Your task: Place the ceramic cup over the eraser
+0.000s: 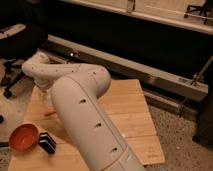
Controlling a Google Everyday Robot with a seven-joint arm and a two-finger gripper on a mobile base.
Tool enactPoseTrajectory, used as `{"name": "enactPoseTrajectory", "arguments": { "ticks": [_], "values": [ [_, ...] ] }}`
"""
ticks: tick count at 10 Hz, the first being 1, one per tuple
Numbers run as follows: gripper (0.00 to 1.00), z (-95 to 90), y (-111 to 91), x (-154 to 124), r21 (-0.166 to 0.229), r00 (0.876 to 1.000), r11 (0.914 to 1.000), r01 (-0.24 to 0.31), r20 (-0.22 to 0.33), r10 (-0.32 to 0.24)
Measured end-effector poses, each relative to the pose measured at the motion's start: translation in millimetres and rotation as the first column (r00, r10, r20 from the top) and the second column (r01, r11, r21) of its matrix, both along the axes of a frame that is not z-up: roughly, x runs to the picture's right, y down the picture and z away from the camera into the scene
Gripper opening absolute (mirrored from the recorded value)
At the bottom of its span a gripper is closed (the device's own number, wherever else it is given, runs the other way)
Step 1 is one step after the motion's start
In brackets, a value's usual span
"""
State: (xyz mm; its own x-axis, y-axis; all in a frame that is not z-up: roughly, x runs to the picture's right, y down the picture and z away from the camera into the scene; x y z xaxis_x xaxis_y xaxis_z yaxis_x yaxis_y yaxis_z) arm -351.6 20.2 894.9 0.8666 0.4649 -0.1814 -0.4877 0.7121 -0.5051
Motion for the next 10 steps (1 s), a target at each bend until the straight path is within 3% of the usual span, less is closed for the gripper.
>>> {"name": "enactPoseTrajectory", "arguments": {
  "ticks": [1,4,6,7,8,10],
  "values": [
    [0.73,2.5,7.2,-0.2,-0.016,1.000,0.9999,0.003,-0.005,-0.003],
    [0.42,1.1,28.7,-0.7,-0.060,0.999,0.9976,0.033,-0.011,-0.034],
    [0.22,-7.1,30.2,8.2,-0.069,0.998,0.9956,0.063,-0.027,-0.065],
    [0.15,-12.2,24.6,14.0,-0.063,0.997,0.9956,0.069,-0.036,-0.072],
    [0.04,-28.6,5.2,27.6,-0.045,0.996,0.9964,0.072,-0.049,-0.075],
    [0.00,-76.2,-44.5,54.7,0.011,0.998,0.9989,0.046,-0.043,-0.045]
  ]
}}
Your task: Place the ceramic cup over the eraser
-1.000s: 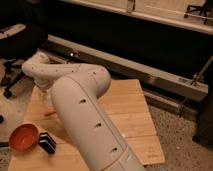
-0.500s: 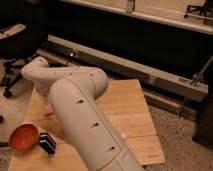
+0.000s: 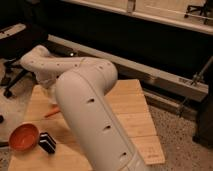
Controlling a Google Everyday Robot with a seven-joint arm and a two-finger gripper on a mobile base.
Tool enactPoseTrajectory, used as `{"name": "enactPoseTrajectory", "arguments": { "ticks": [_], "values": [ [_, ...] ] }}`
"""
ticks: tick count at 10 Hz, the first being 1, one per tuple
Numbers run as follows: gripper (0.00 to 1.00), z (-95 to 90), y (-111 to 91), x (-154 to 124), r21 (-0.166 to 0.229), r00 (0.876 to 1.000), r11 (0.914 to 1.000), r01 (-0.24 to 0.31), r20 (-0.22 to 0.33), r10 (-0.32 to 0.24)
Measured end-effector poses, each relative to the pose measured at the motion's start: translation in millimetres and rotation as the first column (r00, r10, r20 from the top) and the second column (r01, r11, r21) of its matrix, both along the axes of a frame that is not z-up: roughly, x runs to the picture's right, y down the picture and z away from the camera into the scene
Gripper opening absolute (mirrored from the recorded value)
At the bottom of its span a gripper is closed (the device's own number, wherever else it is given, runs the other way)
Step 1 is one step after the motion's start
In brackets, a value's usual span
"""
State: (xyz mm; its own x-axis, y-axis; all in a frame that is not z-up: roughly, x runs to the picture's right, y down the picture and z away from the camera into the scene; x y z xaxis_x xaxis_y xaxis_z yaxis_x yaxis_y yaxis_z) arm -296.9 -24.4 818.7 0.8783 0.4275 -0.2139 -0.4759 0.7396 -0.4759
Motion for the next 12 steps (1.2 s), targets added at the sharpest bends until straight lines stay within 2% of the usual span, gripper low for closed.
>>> {"name": "enactPoseTrajectory", "arguments": {
  "ticks": [1,2,3,4,5,6,8,11,12],
  "values": [
    [0.00,-24.1,-21.0,13.0,0.028,1.000,0.9995,-0.013,0.009,0.013],
    [0.00,-59.0,-42.2,29.9,0.057,1.000,0.9982,-0.017,0.021,0.016],
    [0.00,-89.0,-49.1,40.4,0.061,0.999,0.9981,-0.010,0.036,0.007],
    [0.00,-115.5,-47.5,49.3,0.053,0.999,0.9986,0.004,0.051,-0.007],
    [0.00,-137.8,-38.7,56.8,0.035,0.998,0.9990,0.026,0.064,-0.029],
    [0.00,-152.4,-28.2,60.6,0.022,0.996,0.9984,0.052,0.074,-0.053],
    [0.00,-180.5,11.0,65.7,-0.035,0.988,0.9915,0.125,0.094,-0.122],
    [0.00,-200.2,45.3,63.3,-0.086,0.980,0.9820,0.168,0.124,-0.156],
    [0.00,-204.7,50.6,61.1,-0.091,0.978,0.9812,0.170,0.134,-0.157]
  ]
}}
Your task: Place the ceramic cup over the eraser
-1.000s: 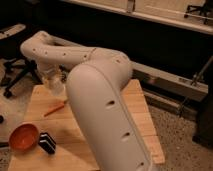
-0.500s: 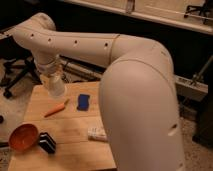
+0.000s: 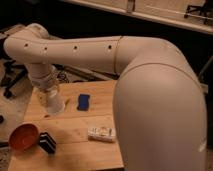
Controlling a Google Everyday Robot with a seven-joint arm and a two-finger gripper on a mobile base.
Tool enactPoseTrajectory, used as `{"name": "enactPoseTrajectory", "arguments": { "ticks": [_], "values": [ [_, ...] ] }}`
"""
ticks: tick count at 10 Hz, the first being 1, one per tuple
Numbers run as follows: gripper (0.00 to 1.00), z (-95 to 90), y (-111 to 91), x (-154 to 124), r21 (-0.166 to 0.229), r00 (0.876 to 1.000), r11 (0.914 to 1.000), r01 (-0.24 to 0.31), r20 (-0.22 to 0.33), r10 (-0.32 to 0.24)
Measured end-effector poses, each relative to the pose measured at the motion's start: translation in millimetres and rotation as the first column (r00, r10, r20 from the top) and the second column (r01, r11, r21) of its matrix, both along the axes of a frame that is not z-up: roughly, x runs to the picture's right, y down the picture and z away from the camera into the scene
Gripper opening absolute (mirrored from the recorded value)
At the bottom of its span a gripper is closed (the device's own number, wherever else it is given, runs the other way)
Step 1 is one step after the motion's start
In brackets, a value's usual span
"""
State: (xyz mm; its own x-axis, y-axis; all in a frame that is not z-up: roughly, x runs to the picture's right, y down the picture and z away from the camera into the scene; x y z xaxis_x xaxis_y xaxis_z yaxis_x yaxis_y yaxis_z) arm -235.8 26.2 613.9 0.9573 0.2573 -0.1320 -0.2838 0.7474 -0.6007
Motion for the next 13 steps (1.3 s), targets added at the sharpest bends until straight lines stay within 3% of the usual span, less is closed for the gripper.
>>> {"name": "enactPoseTrajectory", "arguments": {
  "ticks": [7,8,10,13],
  "values": [
    [0.00,-1.2,0.5,-1.7,0.000,1.000,1.0000,-0.001,0.005,0.001],
    [0.00,-4.6,2.6,-7.1,-0.003,1.000,1.0000,0.006,0.023,-0.006],
    [0.00,-30.0,16.5,-43.1,-0.002,0.991,0.9990,0.046,0.125,-0.045],
    [0.00,-54.4,44.2,-66.4,0.010,0.978,0.9973,0.073,0.193,-0.074]
  ]
}}
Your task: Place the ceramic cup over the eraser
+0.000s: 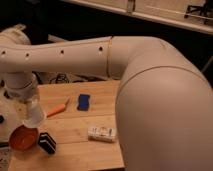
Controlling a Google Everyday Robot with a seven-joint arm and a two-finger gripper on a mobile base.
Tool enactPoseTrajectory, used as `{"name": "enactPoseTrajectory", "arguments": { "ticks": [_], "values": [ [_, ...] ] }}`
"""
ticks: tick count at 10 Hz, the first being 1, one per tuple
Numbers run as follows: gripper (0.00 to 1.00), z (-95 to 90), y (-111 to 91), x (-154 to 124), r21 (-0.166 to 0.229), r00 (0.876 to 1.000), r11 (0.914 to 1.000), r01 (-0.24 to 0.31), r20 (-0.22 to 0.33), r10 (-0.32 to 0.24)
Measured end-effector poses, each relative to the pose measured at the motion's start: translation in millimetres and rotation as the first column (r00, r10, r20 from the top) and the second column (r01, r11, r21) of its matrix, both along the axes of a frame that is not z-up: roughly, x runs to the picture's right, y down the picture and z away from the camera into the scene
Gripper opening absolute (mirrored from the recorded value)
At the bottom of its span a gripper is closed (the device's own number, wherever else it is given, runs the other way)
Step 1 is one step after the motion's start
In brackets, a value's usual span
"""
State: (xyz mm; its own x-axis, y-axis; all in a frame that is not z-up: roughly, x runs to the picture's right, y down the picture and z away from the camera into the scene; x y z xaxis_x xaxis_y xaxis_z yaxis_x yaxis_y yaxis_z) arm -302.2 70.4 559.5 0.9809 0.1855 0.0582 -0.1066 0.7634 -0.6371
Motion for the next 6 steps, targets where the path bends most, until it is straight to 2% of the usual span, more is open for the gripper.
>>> {"name": "enactPoseTrajectory", "arguments": {
  "ticks": [3,6],
  "values": [
    [0.00,-7.9,47.3,0.9,-0.025,0.999,0.9990,0.037,0.000,-0.037],
    [0.00,-13.1,74.6,7.5,-0.033,0.997,0.9970,0.071,-0.033,-0.072]
  ]
}}
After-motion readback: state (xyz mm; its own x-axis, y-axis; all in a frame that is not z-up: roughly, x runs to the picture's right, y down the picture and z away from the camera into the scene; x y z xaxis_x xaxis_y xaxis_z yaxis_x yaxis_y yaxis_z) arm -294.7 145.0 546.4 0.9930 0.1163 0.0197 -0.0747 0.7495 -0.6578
